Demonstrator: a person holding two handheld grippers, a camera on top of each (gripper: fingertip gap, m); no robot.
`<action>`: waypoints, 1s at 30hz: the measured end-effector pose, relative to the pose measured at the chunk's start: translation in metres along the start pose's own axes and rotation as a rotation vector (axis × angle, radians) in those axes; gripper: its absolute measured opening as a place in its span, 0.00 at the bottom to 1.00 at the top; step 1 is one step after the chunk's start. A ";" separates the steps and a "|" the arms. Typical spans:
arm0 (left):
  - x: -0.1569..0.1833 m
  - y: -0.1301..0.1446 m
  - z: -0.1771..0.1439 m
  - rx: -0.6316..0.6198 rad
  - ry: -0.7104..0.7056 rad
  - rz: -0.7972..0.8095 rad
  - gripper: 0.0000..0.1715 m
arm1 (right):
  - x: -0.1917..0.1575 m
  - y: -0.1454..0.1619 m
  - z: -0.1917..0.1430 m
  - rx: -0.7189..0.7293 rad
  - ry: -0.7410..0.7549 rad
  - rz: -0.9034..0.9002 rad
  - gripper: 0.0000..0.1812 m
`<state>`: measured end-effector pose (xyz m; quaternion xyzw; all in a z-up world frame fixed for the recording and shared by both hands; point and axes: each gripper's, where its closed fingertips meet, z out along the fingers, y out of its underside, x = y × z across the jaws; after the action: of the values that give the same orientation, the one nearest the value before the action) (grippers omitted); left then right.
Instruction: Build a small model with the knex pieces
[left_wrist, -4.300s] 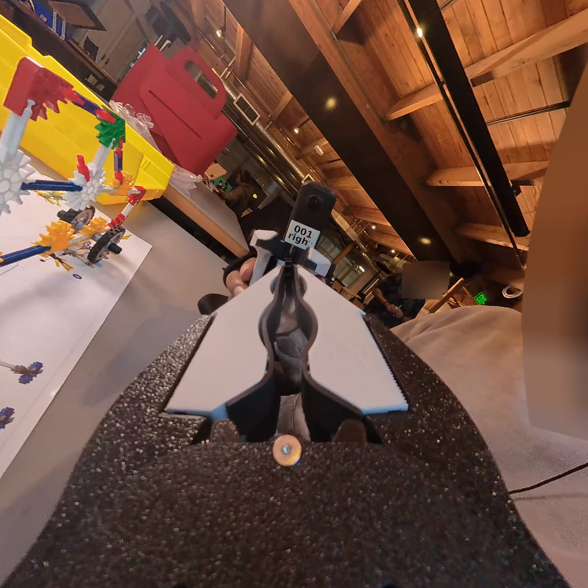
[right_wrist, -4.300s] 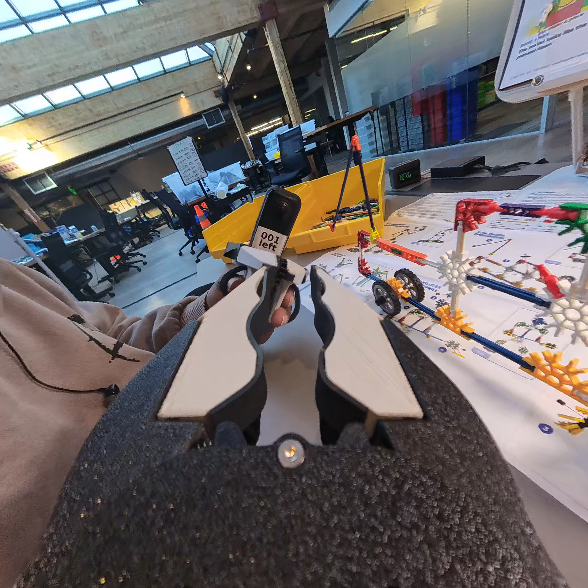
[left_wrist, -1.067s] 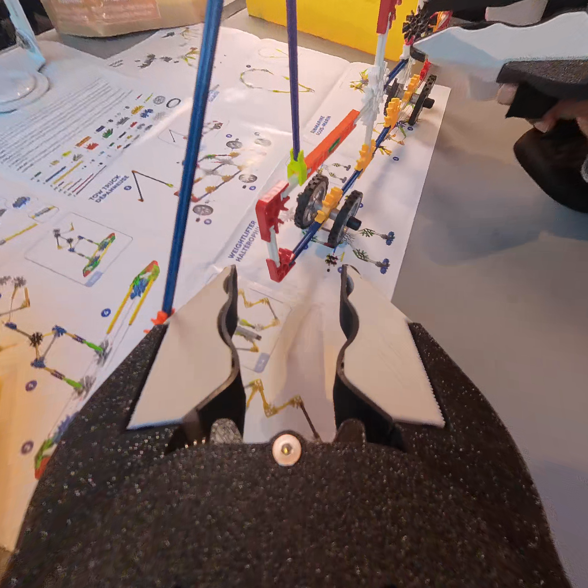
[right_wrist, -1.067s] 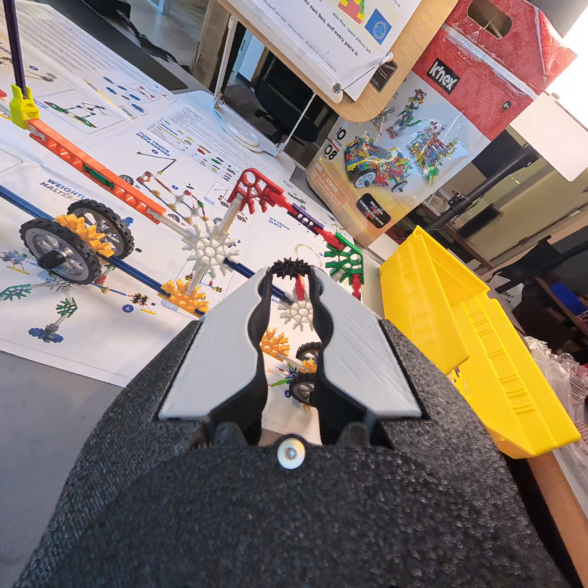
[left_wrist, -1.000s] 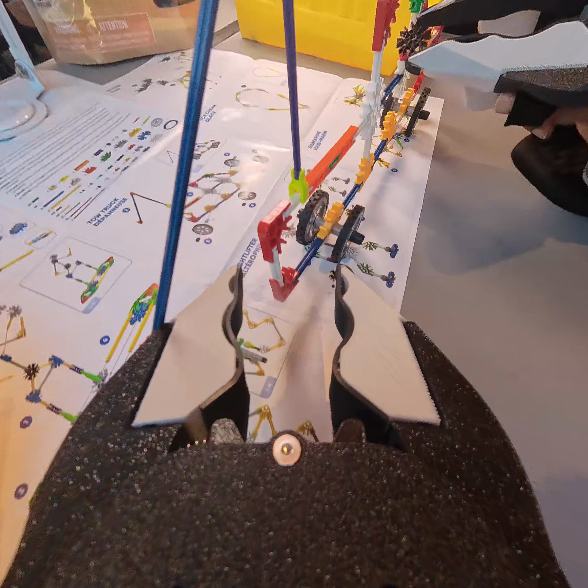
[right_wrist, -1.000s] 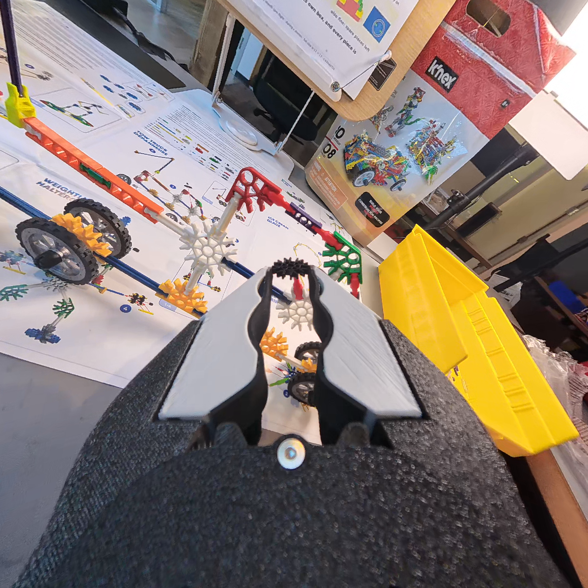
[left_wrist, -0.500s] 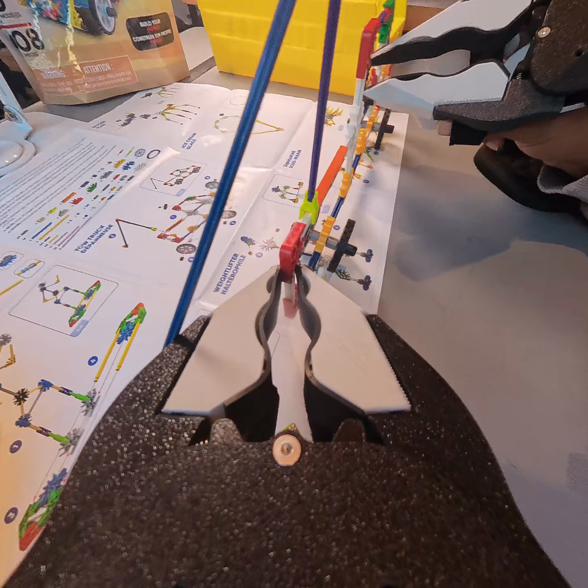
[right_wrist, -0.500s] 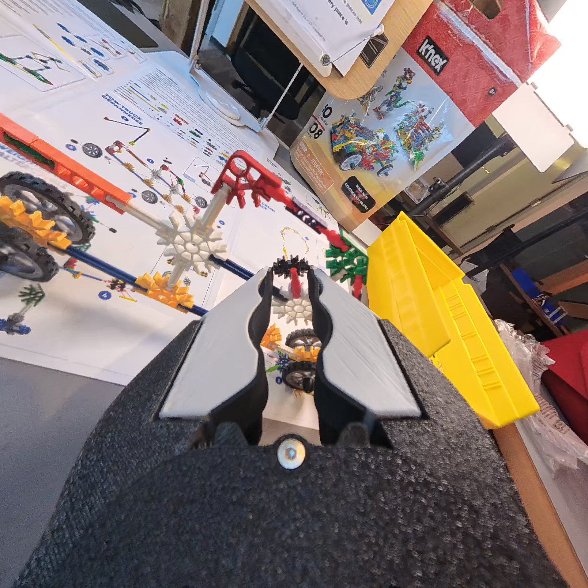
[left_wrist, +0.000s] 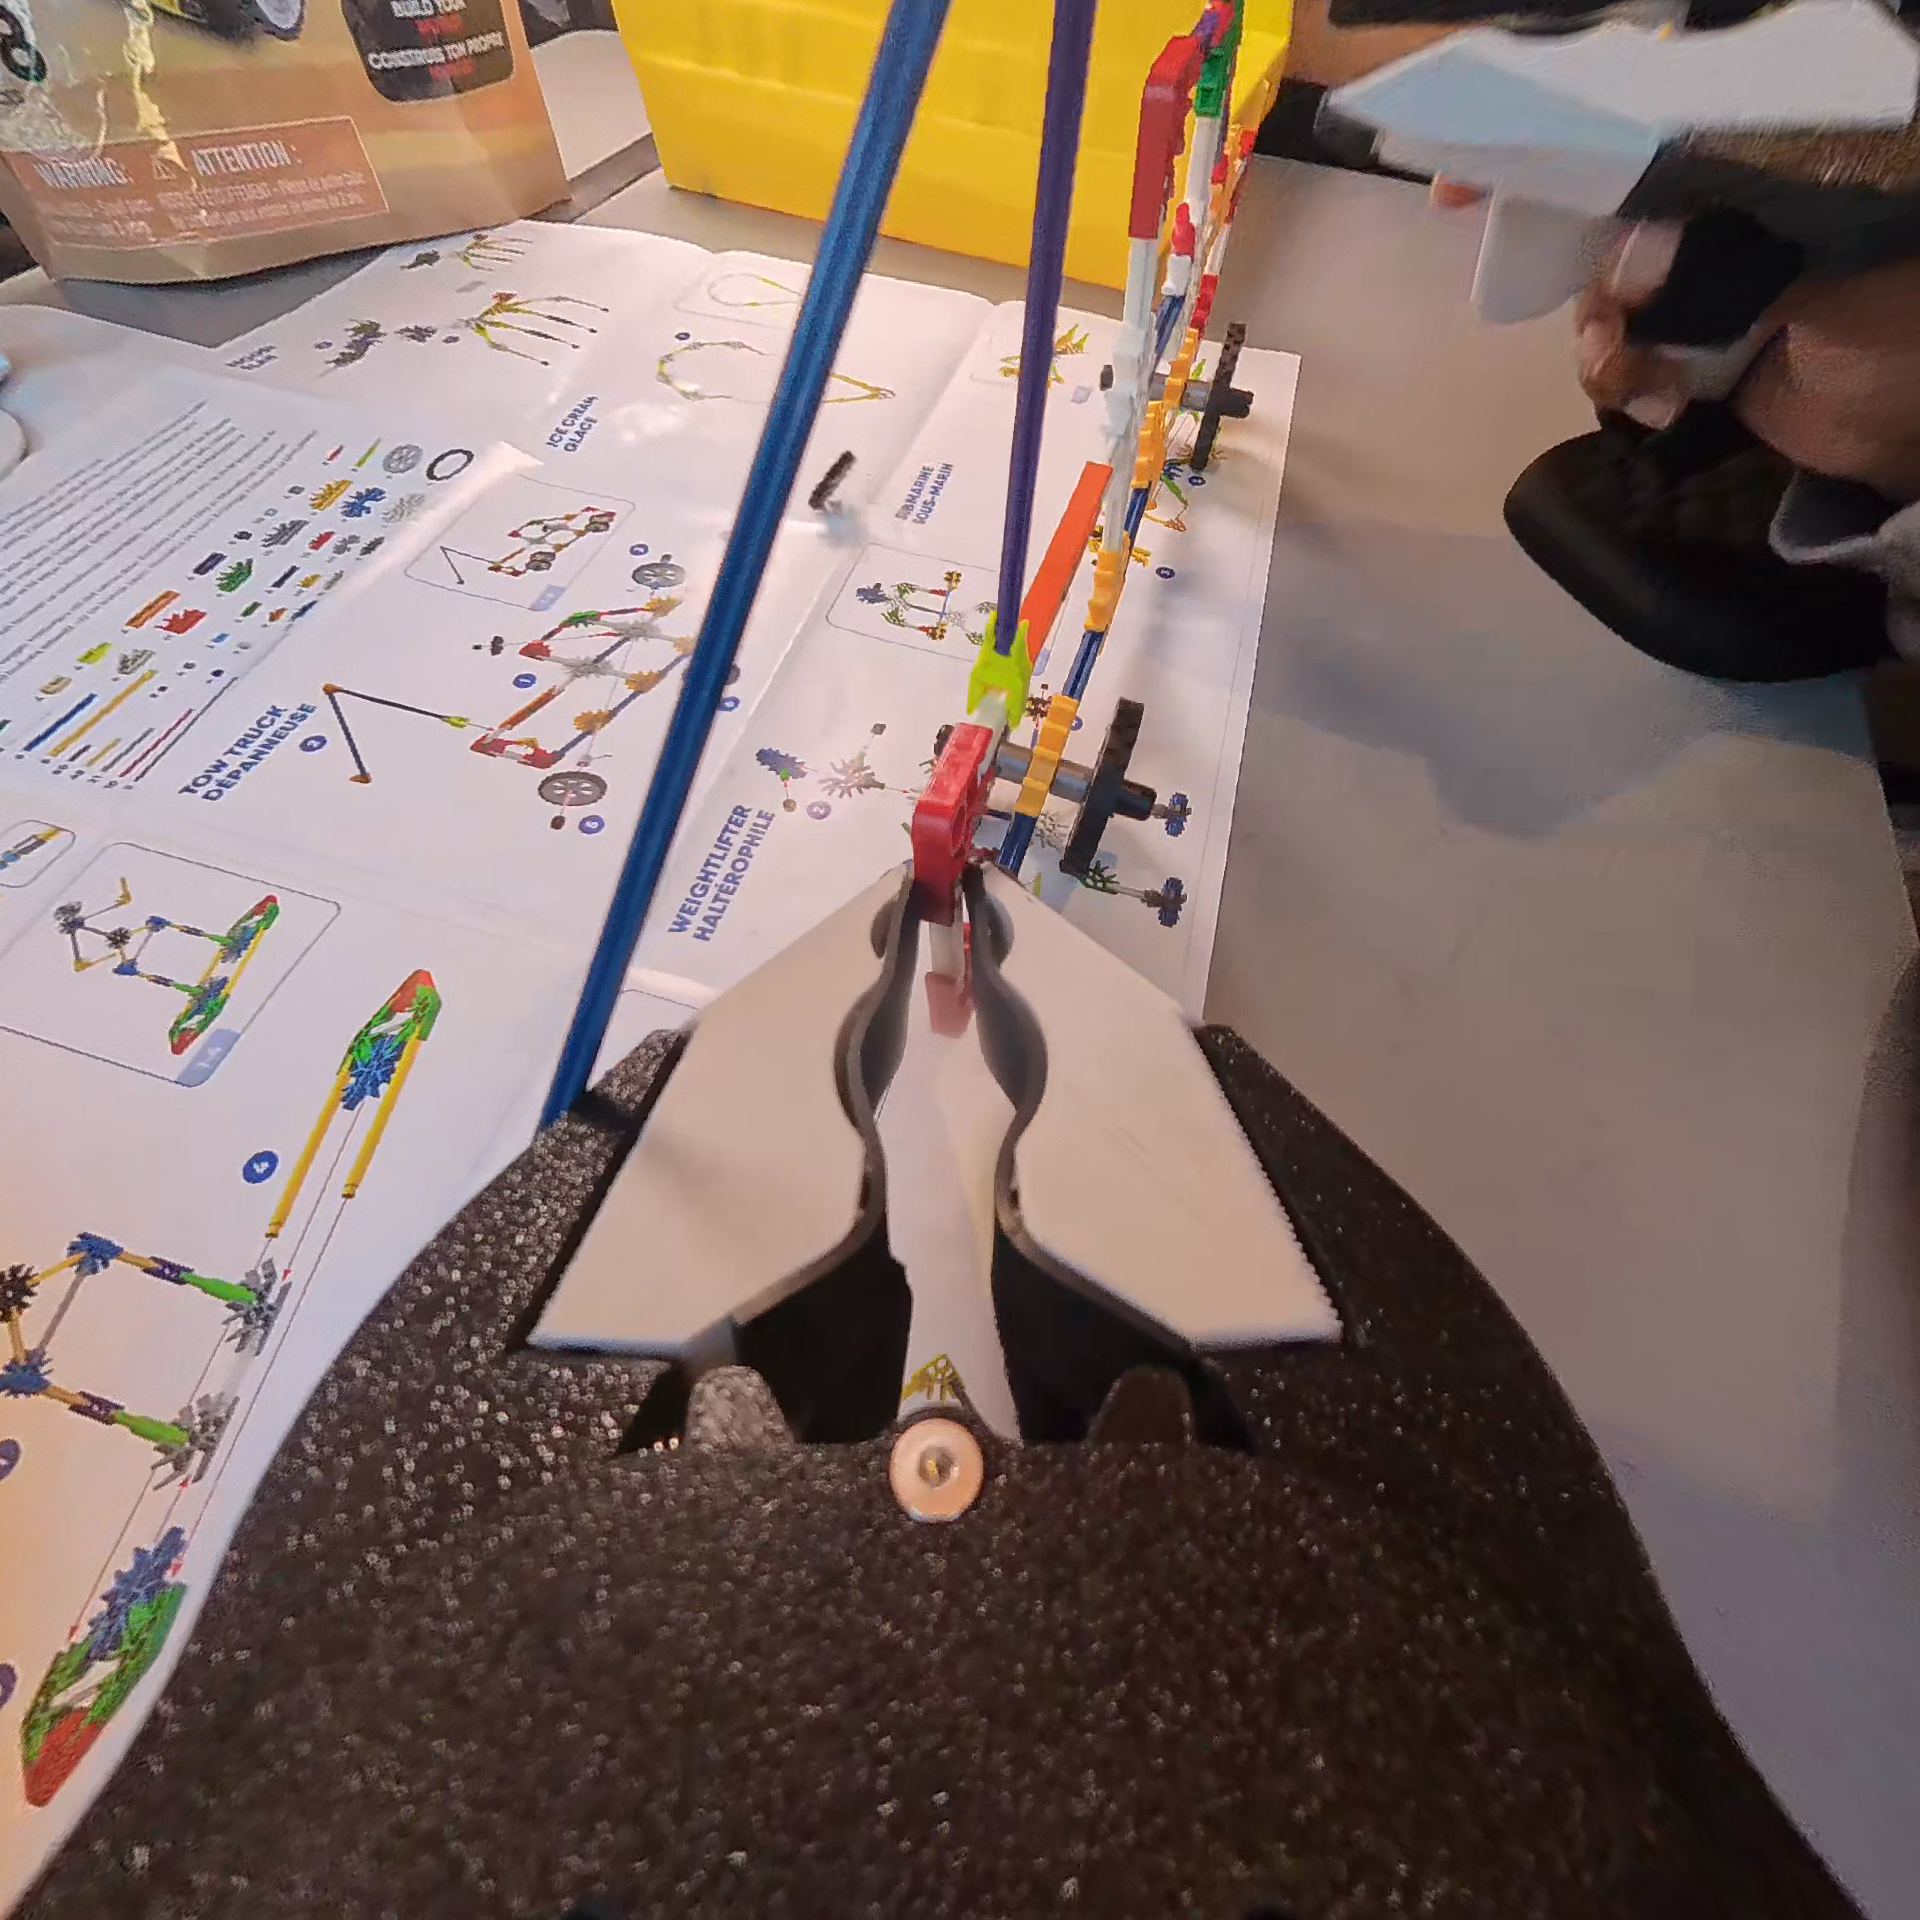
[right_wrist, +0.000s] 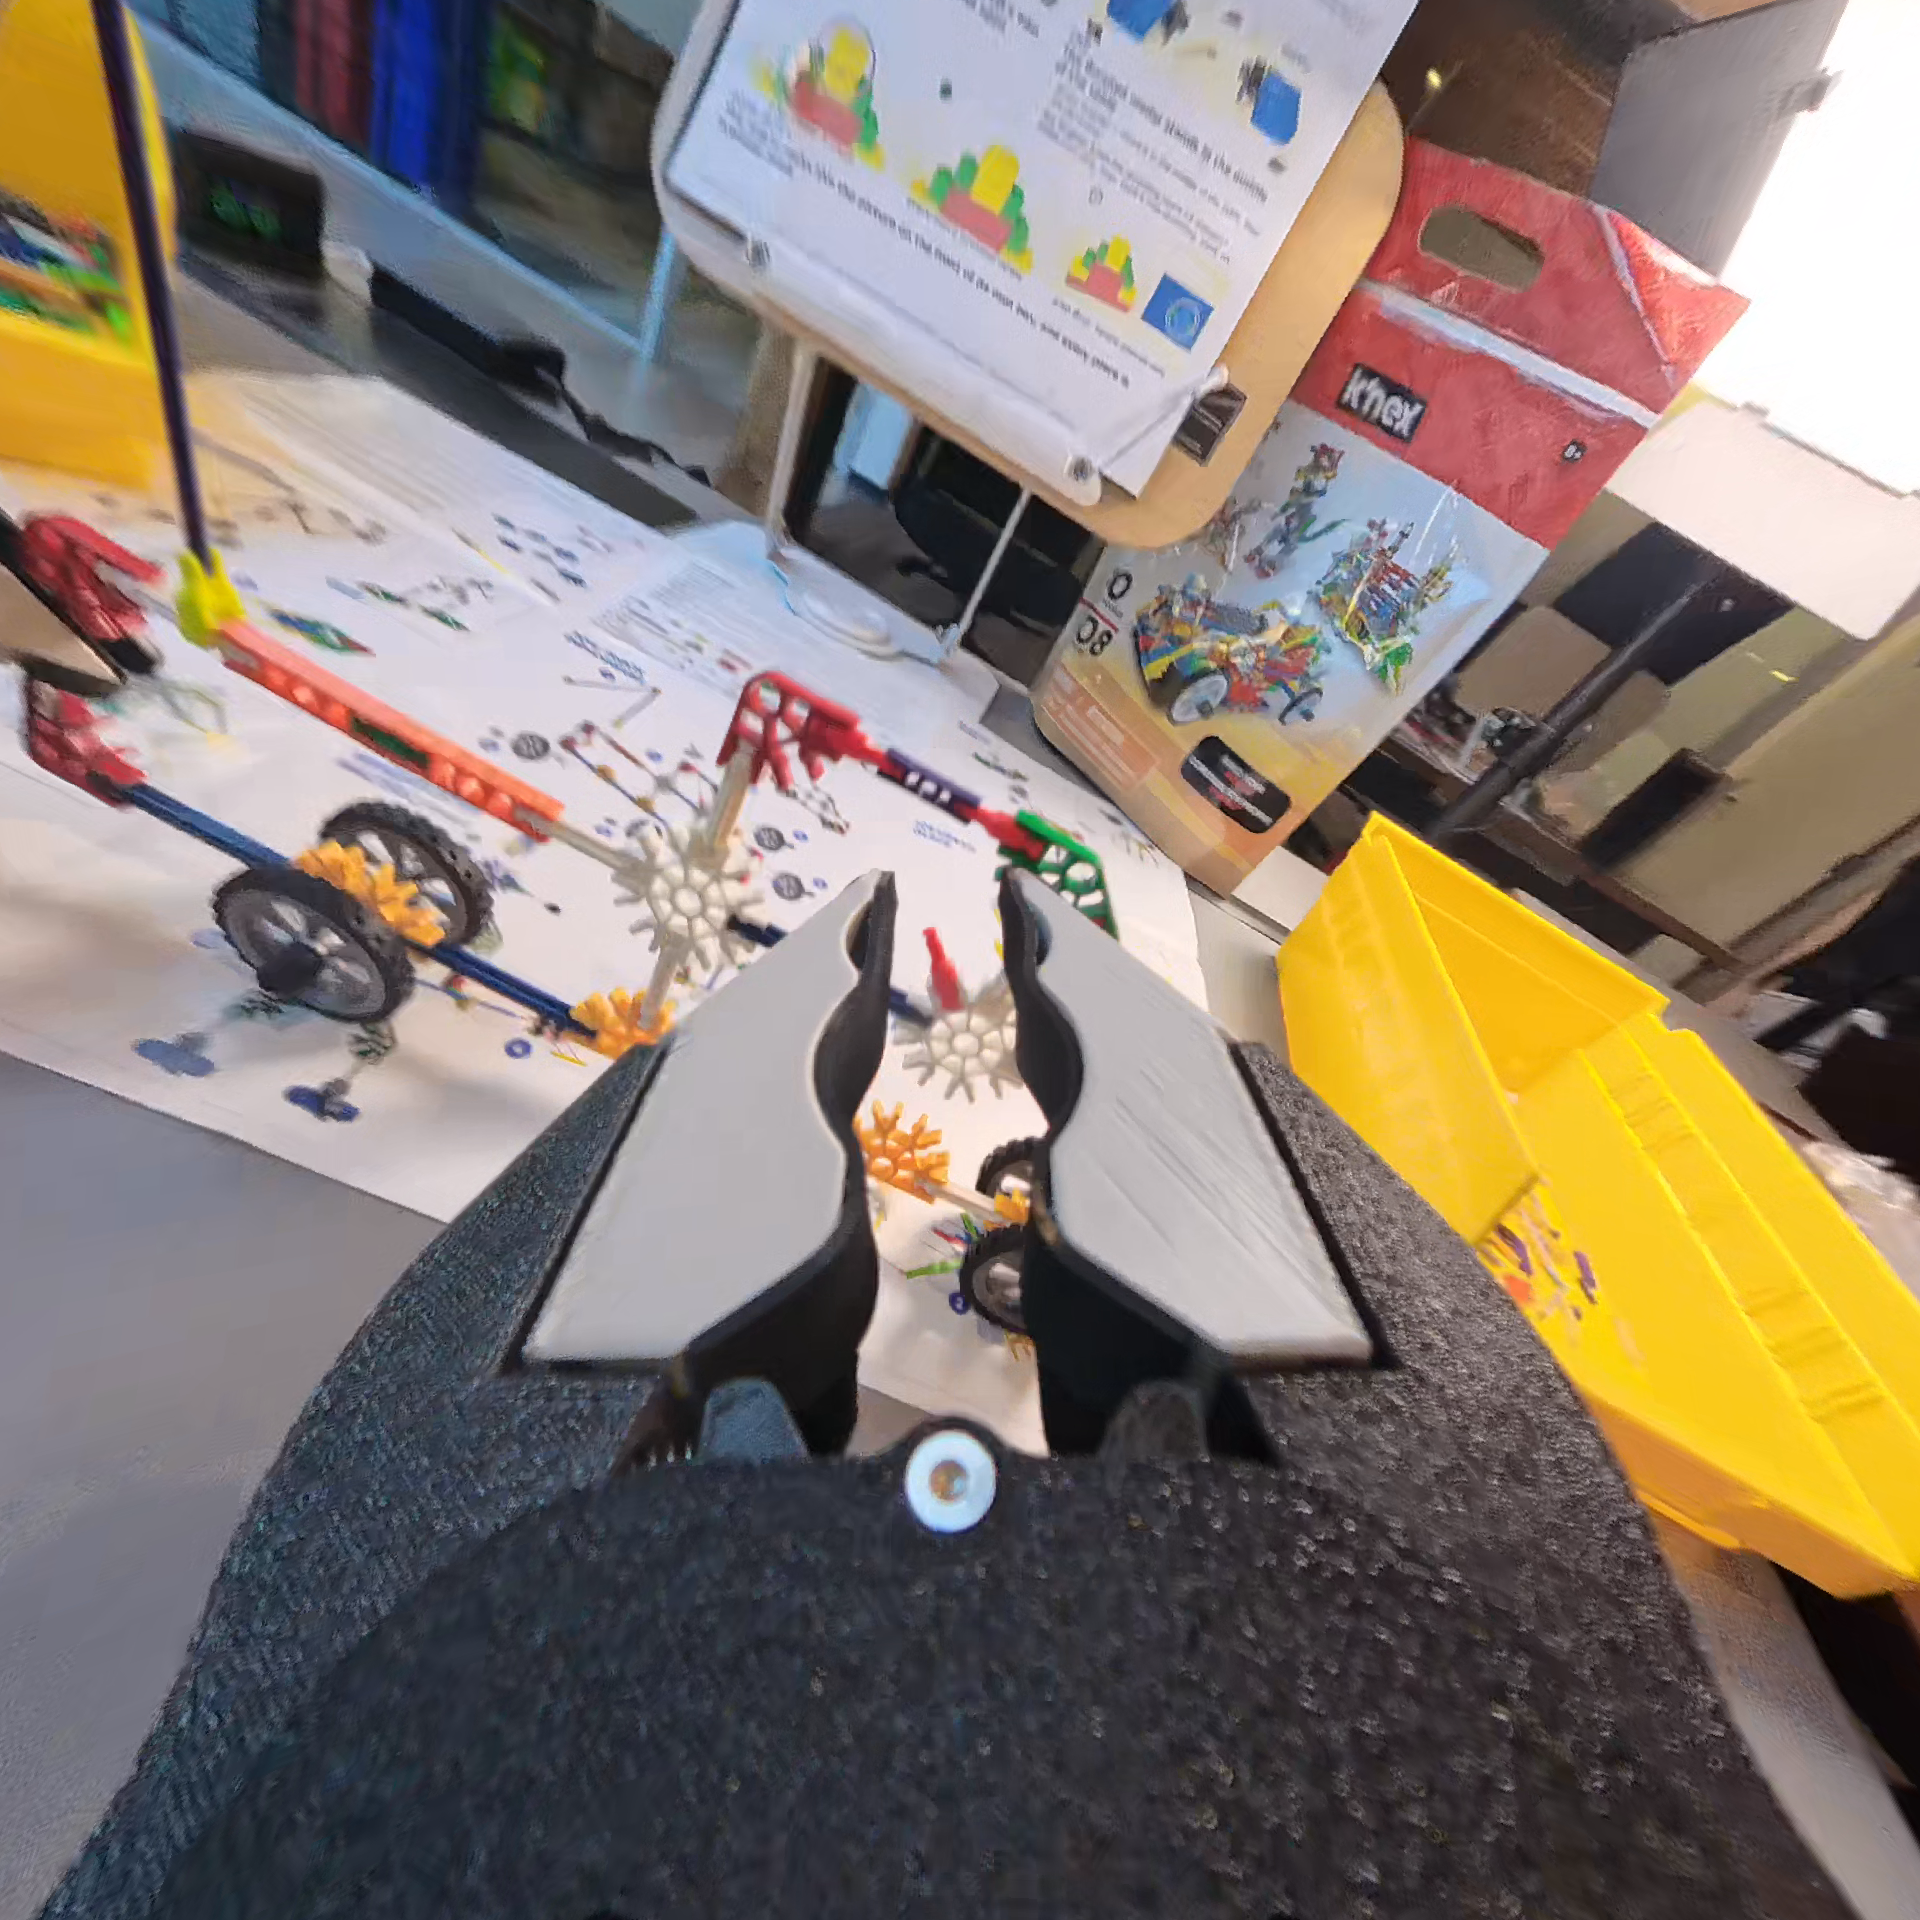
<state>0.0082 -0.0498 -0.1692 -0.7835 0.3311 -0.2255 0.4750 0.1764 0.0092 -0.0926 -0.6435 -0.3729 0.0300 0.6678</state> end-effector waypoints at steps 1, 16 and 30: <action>0.001 0.000 -0.001 -0.007 0.015 0.017 0.04 | 0.005 -0.011 -0.007 0.053 -0.038 0.049 0.10; -0.006 0.009 -0.017 -0.038 0.053 0.120 0.04 | -0.015 0.041 0.107 -0.459 -1.154 -0.201 0.20; -0.012 0.013 -0.026 -0.014 0.076 0.055 0.07 | -0.075 0.091 0.127 -0.541 -1.246 -0.270 0.16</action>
<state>-0.0210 -0.0607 -0.1701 -0.7682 0.3718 -0.2398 0.4627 0.0946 0.0920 -0.2209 -0.5979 -0.7583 0.2167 0.1431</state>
